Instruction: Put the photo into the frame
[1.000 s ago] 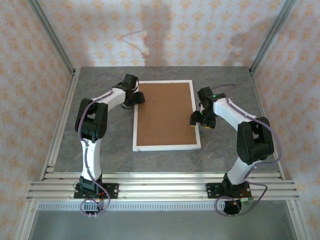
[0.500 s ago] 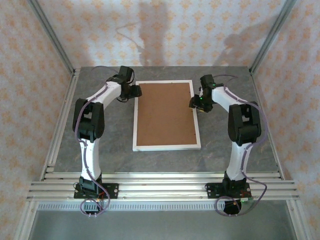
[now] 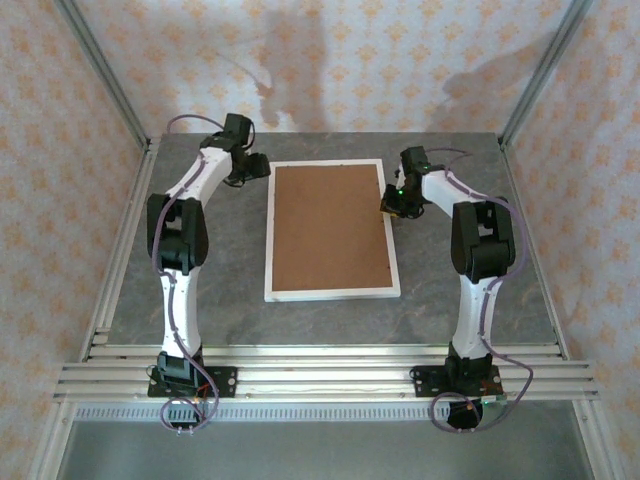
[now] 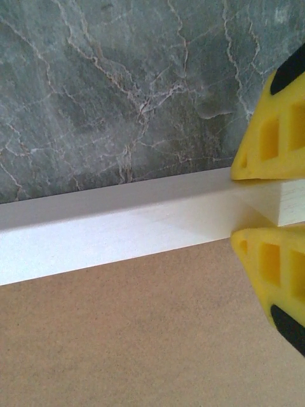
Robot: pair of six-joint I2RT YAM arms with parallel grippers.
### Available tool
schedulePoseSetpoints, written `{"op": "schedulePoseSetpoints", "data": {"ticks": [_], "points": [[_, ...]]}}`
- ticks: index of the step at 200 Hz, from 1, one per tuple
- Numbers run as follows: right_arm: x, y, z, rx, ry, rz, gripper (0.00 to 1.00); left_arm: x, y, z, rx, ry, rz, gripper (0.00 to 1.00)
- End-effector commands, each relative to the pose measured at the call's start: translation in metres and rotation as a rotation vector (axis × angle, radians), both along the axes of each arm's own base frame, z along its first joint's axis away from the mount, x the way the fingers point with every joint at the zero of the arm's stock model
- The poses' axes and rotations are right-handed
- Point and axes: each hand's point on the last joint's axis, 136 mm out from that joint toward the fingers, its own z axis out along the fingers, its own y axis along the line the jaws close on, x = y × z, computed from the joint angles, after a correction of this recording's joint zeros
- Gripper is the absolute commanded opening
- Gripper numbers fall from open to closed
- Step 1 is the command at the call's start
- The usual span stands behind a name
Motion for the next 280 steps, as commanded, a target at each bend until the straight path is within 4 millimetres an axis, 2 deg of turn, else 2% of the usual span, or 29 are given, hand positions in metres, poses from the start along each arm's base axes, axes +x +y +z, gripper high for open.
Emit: {"op": "schedulePoseSetpoints", "data": {"ticks": [1,72,152,233,280], "points": [[-0.011,-0.001,-0.016,-0.004,0.041,0.003,0.18,-0.013,-0.001,-0.016,0.015,0.106,-0.066,0.64],[-0.013,0.000,-0.022,-0.002,0.065,0.002,0.18,-0.036,-0.014,-0.039,-0.037,0.213,-0.114,0.63],[-0.011,0.001,-0.021,0.000,0.064,-0.002,0.18,-0.052,-0.027,-0.052,-0.047,0.253,-0.133,0.63],[-0.016,0.000,-0.026,0.000,0.076,-0.002,0.17,-0.051,-0.040,-0.068,-0.069,0.285,-0.135,0.62],[-0.016,0.006,-0.028,-0.021,0.077,0.022,0.16,-0.073,-0.063,-0.098,-0.074,0.402,-0.189,0.62]]}}
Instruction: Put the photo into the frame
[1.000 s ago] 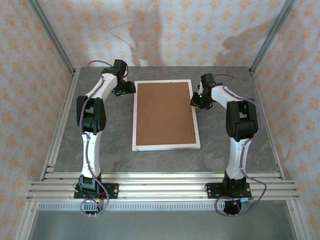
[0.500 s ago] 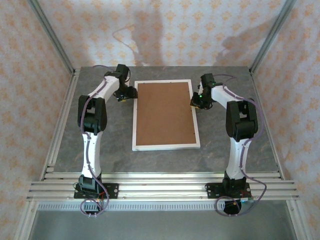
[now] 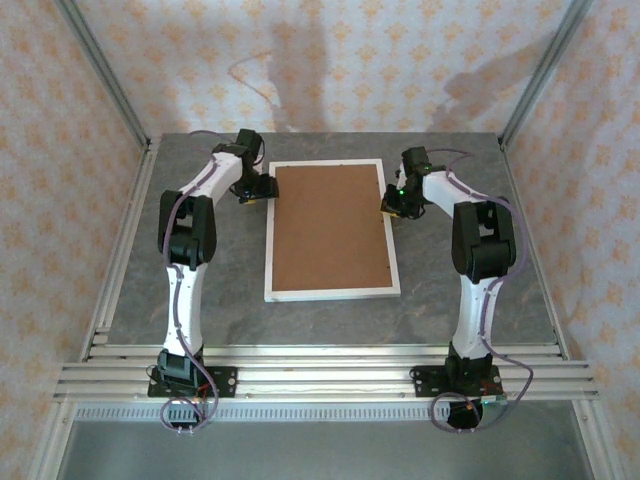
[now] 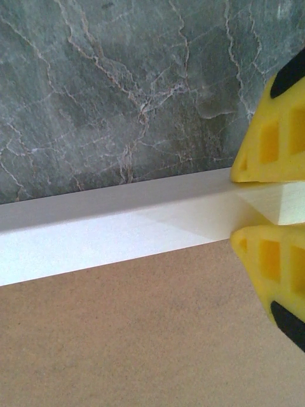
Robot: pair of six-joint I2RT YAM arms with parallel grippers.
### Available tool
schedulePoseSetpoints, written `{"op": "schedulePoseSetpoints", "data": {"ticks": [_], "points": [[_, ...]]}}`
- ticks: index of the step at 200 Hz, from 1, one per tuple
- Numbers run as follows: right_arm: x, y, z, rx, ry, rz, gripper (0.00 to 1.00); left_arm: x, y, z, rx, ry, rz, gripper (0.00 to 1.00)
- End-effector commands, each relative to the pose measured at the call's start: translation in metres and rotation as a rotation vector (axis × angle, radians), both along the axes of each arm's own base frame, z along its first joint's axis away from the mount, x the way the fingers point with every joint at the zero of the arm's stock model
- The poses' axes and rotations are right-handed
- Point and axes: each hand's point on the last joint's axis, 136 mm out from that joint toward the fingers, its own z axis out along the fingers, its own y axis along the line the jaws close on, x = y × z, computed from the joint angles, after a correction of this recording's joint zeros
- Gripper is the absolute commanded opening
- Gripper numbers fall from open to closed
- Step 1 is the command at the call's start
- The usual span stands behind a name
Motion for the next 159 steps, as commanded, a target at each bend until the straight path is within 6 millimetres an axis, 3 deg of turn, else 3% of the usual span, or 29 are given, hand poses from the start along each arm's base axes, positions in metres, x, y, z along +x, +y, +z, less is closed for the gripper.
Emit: {"op": "schedulePoseSetpoints", "data": {"ticks": [1,112,135,159], "points": [[-0.016,0.006,-0.028,-0.036,0.080,0.024,0.16,-0.032,-0.028,-0.041,-0.021,0.170,-0.060,0.62],[-0.018,0.024,-0.034,-0.046,0.094,0.097,0.16,-0.076,-0.075,-0.092,-0.051,0.392,-0.122,0.60],[-0.019,0.023,-0.033,-0.053,0.092,0.098,0.16,-0.073,-0.080,-0.090,-0.050,0.380,-0.126,0.59],[-0.018,0.017,-0.032,-0.082,0.090,0.088,0.16,-0.059,-0.080,-0.069,-0.044,0.313,-0.125,0.59]]}}
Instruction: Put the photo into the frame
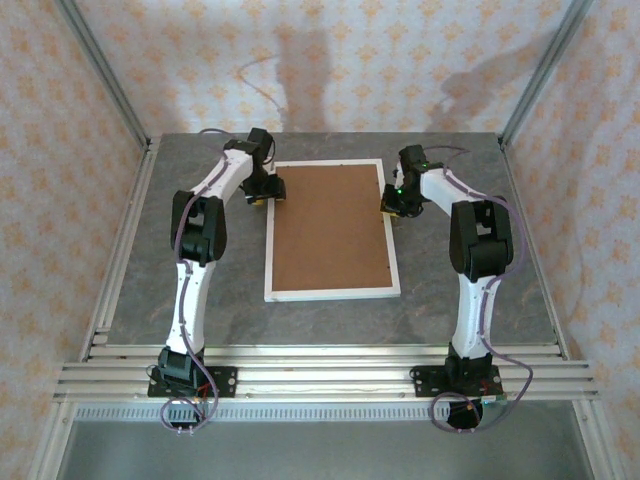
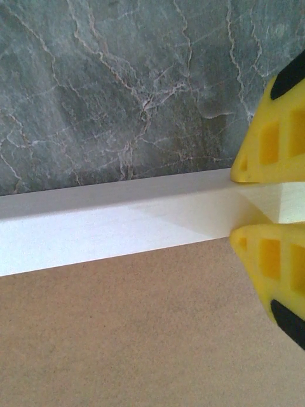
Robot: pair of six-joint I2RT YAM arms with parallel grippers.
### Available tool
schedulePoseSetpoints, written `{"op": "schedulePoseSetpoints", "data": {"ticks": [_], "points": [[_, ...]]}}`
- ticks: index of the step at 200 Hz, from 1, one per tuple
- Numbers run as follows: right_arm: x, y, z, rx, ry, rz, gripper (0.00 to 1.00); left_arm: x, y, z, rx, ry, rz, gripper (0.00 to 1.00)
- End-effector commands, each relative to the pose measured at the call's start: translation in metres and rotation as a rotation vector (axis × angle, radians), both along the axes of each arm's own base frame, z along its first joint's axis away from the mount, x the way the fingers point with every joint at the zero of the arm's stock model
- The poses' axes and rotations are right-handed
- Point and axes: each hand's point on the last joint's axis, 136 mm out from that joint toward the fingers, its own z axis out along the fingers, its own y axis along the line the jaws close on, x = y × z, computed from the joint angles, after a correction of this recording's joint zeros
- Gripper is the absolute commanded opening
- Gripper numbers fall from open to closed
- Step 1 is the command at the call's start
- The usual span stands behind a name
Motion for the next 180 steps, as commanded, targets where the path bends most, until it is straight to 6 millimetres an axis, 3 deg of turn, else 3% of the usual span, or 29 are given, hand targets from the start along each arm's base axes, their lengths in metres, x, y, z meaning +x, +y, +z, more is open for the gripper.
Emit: {"op": "schedulePoseSetpoints", "data": {"ticks": [1,47,96,132,180], "points": [[-0.018,0.015,-0.032,-0.039,0.082,0.043,0.16,-0.057,-0.060,-0.056,-0.053,0.228,-0.109,0.59],[-0.014,-0.001,-0.025,-0.059,0.065,-0.011,0.16,-0.025,-0.051,0.016,-0.038,0.024,-0.085,0.64],[-0.014,-0.010,-0.017,-0.088,0.051,-0.013,0.16,-0.019,-0.031,0.063,-0.043,-0.102,-0.024,0.65],[-0.014,-0.010,-0.019,-0.089,0.054,-0.010,0.16,-0.036,-0.008,0.074,-0.051,-0.156,0.046,0.65],[-0.016,-0.009,-0.024,-0.081,0.061,-0.009,0.16,-0.066,0.015,0.055,-0.055,-0.121,0.081,0.65]]}}
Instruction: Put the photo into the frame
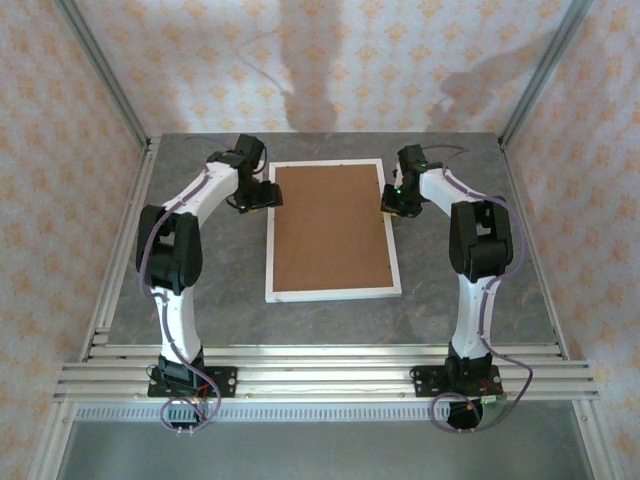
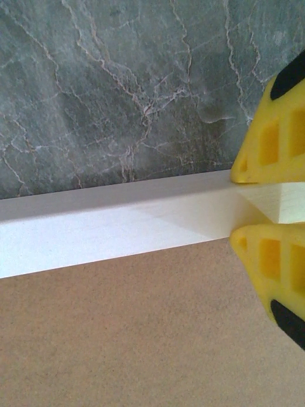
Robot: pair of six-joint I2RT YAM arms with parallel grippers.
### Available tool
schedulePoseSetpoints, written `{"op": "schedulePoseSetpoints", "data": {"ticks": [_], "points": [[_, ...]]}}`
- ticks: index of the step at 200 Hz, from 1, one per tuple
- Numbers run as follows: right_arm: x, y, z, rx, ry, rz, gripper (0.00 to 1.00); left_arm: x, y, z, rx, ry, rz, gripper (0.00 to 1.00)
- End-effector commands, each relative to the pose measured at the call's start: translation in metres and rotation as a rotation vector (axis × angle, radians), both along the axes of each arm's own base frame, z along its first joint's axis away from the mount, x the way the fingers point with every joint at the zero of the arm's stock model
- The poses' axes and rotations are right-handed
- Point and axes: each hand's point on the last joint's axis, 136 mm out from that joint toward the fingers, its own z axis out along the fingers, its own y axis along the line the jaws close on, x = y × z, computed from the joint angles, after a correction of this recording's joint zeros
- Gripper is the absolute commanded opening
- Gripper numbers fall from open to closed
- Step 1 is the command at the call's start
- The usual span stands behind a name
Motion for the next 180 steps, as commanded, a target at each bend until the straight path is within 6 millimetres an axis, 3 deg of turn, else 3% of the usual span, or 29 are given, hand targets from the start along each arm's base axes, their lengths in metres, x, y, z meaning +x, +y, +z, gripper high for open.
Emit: {"op": "schedulePoseSetpoints", "data": {"ticks": [1,125,180], "points": [[-0.017,-0.005,-0.025,-0.056,0.069,-0.003,0.16,0.000,0.008,-0.009,-0.013,-0.010,0.024,0.65],[-0.017,-0.003,-0.028,-0.039,0.077,-0.006,0.16,-0.016,0.010,-0.059,-0.010,0.108,0.042,0.64],[-0.017,-0.003,-0.029,-0.043,0.079,-0.010,0.16,-0.035,-0.002,-0.077,0.002,0.180,0.006,0.64]]}}
